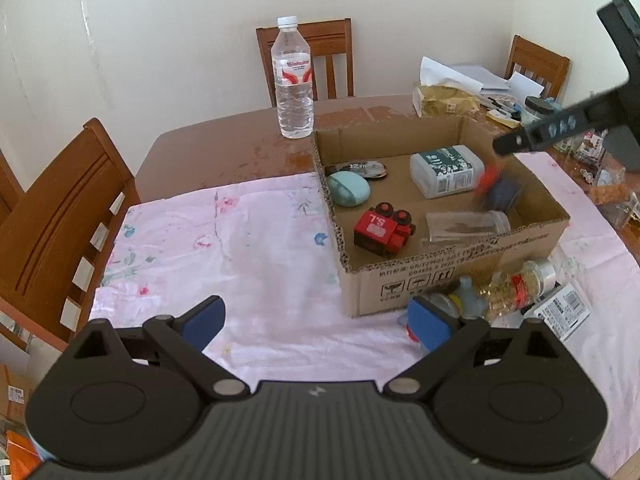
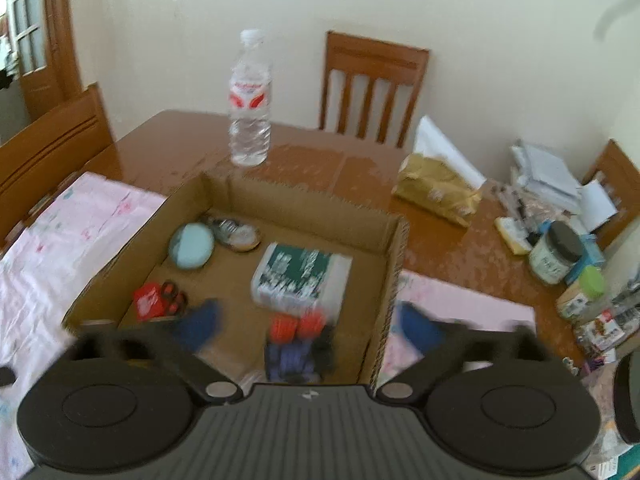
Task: Organize rigid objects
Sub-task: 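Lower the black toy into the box with the right gripper and release, then grasp the white M&G case with the right gripper while the left reaches the grey elephant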
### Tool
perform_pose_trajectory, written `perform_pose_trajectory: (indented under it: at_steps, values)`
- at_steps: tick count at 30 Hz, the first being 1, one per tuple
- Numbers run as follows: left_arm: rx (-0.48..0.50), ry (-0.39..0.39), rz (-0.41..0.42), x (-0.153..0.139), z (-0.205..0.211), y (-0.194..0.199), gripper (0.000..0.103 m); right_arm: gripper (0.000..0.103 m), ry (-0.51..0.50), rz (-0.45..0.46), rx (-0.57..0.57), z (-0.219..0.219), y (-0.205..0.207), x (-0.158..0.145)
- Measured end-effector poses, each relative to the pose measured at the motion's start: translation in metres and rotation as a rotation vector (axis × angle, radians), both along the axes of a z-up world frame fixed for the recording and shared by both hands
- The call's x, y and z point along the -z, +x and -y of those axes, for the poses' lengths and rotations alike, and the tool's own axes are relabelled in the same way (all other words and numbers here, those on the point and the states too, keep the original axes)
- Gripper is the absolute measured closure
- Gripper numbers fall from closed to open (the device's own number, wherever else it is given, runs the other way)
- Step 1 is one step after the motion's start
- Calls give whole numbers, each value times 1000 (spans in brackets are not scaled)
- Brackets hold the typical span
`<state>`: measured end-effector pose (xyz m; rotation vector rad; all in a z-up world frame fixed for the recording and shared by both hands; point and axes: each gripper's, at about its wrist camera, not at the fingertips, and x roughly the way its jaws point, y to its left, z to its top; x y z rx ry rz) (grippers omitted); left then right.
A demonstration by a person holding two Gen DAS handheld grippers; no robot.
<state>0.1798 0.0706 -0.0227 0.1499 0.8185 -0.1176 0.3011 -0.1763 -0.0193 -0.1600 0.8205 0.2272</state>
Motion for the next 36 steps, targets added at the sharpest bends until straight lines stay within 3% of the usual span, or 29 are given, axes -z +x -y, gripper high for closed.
perform_pose_trajectory:
  at_steps: [14,19,27,36]
  values:
    - [23,-30,-13,4,-8,6,5,0,25,-36,101,9,-49,15]
    - [69,-33,-37,12,0,6,5,0,25,-88,162,16,-82,38]
    - [104,-53,-82,24,12,5,5,0,24,-174,157,9,-124,80]
    - [122,-57,-119,32,21,4,5,0,-40,-171,184,-4,-126,117]
